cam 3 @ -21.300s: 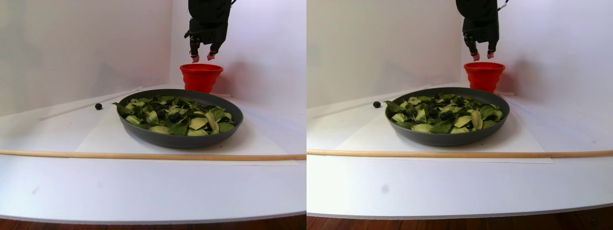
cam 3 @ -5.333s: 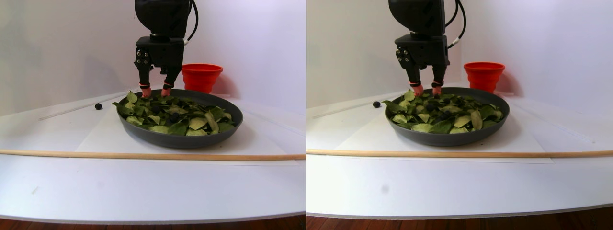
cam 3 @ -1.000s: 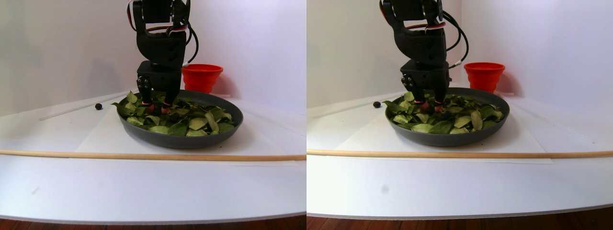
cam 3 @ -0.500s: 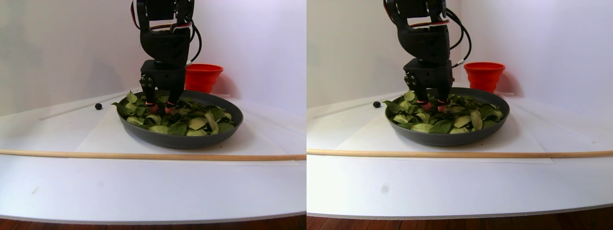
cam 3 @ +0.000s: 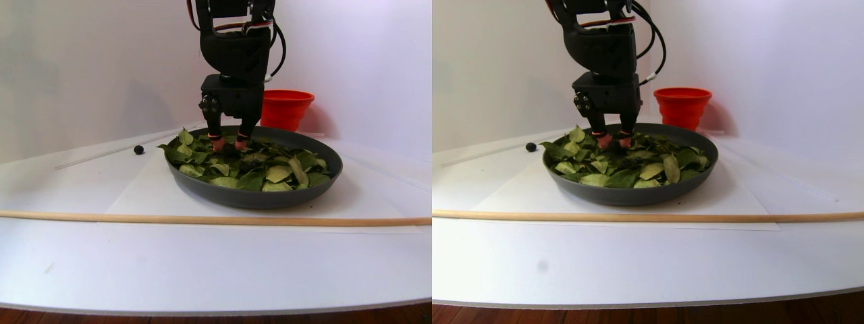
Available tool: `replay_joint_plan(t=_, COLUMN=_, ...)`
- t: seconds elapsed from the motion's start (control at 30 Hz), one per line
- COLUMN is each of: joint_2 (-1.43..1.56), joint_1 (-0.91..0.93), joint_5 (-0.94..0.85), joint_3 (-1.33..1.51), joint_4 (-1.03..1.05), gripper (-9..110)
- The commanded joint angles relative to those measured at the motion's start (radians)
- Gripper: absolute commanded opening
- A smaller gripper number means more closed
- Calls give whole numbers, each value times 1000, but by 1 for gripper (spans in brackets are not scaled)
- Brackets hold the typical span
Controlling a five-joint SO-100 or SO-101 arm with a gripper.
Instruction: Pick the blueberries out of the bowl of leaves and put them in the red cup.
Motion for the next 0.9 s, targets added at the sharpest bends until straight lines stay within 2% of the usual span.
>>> replay_joint_plan(t=0.0, joint_2=121, joint_1=26, joint_5=-11, joint_3=-34, joint_4=8, gripper=12)
replay_joint_plan(t=0.87, joint_2=236, joint_1=100, joint_5=-77, joint_3=-60, joint_4=60, gripper=12)
